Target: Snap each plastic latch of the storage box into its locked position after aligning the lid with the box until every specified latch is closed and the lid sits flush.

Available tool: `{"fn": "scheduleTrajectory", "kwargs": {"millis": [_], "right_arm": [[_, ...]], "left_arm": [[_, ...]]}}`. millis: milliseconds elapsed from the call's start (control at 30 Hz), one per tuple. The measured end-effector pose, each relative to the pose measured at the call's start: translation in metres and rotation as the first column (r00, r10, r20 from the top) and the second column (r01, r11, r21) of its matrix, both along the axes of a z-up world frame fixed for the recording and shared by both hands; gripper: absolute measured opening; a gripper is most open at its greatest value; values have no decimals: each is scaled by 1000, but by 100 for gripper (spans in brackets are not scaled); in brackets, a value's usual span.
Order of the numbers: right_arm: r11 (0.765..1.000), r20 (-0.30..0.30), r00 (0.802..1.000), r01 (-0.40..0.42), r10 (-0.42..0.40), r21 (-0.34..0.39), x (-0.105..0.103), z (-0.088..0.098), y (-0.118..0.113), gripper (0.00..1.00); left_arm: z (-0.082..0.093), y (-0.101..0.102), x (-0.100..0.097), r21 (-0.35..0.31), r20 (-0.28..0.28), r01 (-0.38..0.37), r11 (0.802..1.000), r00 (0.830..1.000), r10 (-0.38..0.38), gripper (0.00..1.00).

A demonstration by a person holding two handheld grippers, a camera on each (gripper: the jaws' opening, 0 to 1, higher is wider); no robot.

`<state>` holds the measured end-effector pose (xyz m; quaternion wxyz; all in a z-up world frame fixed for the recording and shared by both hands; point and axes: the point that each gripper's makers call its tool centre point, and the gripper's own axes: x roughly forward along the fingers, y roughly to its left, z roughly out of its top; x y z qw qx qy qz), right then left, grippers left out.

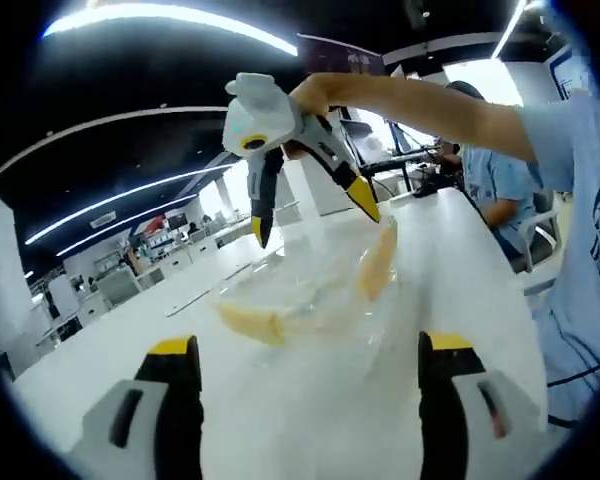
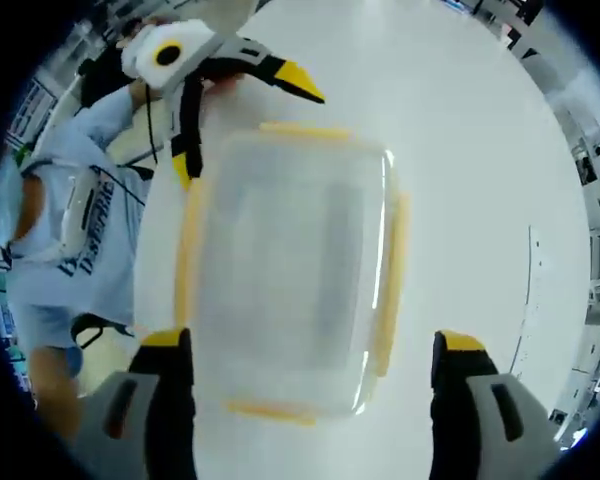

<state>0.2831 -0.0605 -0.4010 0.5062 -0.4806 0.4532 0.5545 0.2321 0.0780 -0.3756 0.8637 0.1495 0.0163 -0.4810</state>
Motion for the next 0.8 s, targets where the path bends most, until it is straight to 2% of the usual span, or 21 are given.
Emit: {"fn": "scheduleTrajectory", "kwargs": {"millis": [100, 167, 267, 333, 400, 433, 467, 500, 567, 667, 800], "right_arm": [[1000, 3, 1000, -4, 4, -1, 0, 1, 0, 99], [1000, 2, 1000, -1, 1, -1, 0, 1, -1, 98], [1000, -15, 1000, 3, -3, 0, -4, 0, -3, 94], [1000, -18, 1000, 4, -5, -3, -7, -1, -4, 94], [1000, -4, 1000, -1, 1, -1, -5, -1, -3, 96], [1000, -3, 1000, -1, 1, -1, -5, -1, -3, 96], [1000, -2, 1000, 1, -1, -1, -6, -1, -4, 96], [1000, -4, 1000, 4, -4, 0, -6, -1, -4, 95], [1000, -12, 1000, 7, -7, 2, -8, -2, -5, 94], [1000, -10, 1000, 8, -8, 7, -10, -3, -4, 95], [1000, -11, 1000, 5, -5, 15, -13, -4, -2, 94]], "left_arm": [[28, 2, 3, -21, -4, 25, 999, 1000, -25, 87], [39, 1, 6, -18, -14, 35, 999, 999, -35, 82], [50, -8, 12, 41, -24, 67, 997, 998, -66, 83], [49, -17, 17, 97, -60, 88, 991, 995, -82, 83], [42, -29, 20, 168, -99, 129, 977, 989, -114, 85], [41, -30, 20, 177, -109, 138, 975, 987, -120, 85], [37, -44, 18, 204, -152, 194, 960, 975, -164, 85], [37, -53, 16, 202, -174, 227, 953, 966, -193, 85], [35, -66, 19, 211, -206, 259, 943, 954, -216, 81], [23, -77, 25, 276, -259, 310, 910, 935, -241, 80], [11, -86, 25, 326, -352, 382, 865, 898, -264, 82]]}}
